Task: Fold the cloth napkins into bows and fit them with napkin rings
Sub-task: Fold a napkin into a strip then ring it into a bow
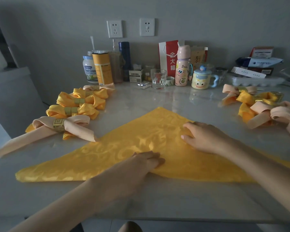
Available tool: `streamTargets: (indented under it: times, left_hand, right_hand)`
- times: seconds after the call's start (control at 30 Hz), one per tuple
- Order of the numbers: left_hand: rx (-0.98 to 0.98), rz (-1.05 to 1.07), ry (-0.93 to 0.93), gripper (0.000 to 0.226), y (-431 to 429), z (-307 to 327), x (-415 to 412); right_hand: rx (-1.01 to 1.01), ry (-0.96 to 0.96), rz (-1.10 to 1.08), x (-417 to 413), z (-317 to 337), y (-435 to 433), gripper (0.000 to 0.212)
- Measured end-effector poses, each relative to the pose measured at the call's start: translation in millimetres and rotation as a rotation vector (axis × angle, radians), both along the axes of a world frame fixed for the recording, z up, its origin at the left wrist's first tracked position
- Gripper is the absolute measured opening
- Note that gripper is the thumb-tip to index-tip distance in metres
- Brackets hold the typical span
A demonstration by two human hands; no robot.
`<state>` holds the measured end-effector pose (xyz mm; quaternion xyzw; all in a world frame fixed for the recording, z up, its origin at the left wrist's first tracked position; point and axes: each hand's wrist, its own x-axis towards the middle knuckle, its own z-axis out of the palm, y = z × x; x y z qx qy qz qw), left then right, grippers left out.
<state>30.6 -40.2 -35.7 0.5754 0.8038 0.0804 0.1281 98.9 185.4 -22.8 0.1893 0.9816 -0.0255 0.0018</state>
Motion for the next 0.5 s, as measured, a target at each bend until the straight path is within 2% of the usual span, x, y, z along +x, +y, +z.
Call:
streamTargets:
  times: [0.07,0.13,0.2,0.23,0.27,0.33,0.37,0.5]
  left_hand:
    - [-0.082,-0.046,-0.026,0.068,-12,0,4]
    - [-0.141,-0.034,-0.134,0.066,-21,7,6]
    - [-0.044,0.071,-0.272,0.054,-22,12,5]
    - [0.02,0.124,-0.256,0.05,-20,10,3]
    - [0.043,0.172,-0.163,0.051,-17,5,0]
    - [0.001,0.232,0.08,0.073,-12,-7,-1]
    - [-0.015,0.238,0.137,0.082,-11,-13,1]
    - [-0.043,0.252,0.1,0.081,-18,-21,9]
  right_hand:
    - [-0.072,-0.008,0.08,10,4,-17,0.053]
    - [-0.146,-0.075,0.148,22,0,-34,0.061]
    - [-0.146,-0.137,0.169,27,-10,-41,0.067]
    - [-0.14,-0.14,0.171,28,-15,-40,0.068]
    - [-0.138,-0.13,0.164,27,-19,-39,0.068]
    - [-0.148,-0.125,0.151,28,-22,-38,0.071]
    - [-0.154,-0.131,0.155,30,-22,-39,0.075]
    - [-0.177,-0.142,0.17,35,-22,-42,0.083]
